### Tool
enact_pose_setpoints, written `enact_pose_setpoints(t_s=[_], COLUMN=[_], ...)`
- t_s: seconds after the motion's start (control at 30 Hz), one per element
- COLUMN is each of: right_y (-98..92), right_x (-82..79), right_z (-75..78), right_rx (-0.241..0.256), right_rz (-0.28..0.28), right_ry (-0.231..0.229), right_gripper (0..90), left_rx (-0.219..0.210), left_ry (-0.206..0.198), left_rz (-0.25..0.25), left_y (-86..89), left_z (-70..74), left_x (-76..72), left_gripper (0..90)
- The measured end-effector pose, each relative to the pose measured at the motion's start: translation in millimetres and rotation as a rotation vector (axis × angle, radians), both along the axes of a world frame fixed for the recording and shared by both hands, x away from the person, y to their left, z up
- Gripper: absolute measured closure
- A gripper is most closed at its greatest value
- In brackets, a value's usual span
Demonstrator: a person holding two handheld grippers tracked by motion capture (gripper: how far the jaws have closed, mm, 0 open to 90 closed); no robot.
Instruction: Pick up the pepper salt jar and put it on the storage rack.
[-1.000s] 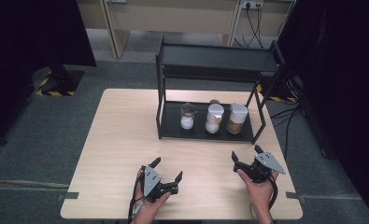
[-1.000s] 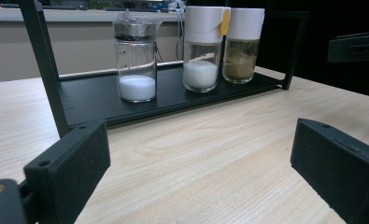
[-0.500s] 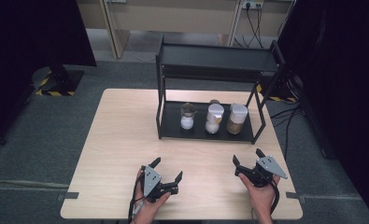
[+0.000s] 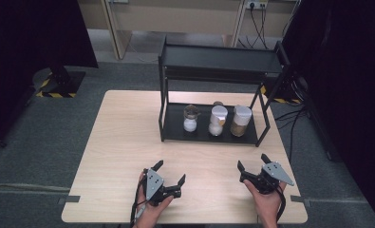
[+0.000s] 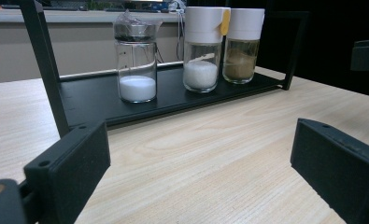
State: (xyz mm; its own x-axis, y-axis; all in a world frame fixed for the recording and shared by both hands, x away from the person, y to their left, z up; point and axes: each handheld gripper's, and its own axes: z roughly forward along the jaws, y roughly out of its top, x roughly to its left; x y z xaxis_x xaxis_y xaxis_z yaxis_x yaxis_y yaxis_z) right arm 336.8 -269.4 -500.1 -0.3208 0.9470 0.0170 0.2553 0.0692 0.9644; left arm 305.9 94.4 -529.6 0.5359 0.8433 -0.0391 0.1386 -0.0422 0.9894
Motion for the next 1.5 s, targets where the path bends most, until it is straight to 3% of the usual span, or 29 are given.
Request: enact_pose_setpoints(t_s=[1.03,1.5], right_y=[-7.7,-17.4], right_x=[-16.2,-18.2], right_z=[-3.7,-7.8], right_rx=[0.001,0.000], right_rz=[-0.001,-0.031], right_ry=[0.001,0.003], right_gripper=[2.8,2.8], left_rx=[-0.004,-0.004], left_ry=[-0.003,-0.004], left_rz=[0.003,0.003], left_y=[-0.4,-0.5], left_z=[-0.1,-0.1], left_x=[-0.3,-0.4], left_gripper=[4.2,4.2])
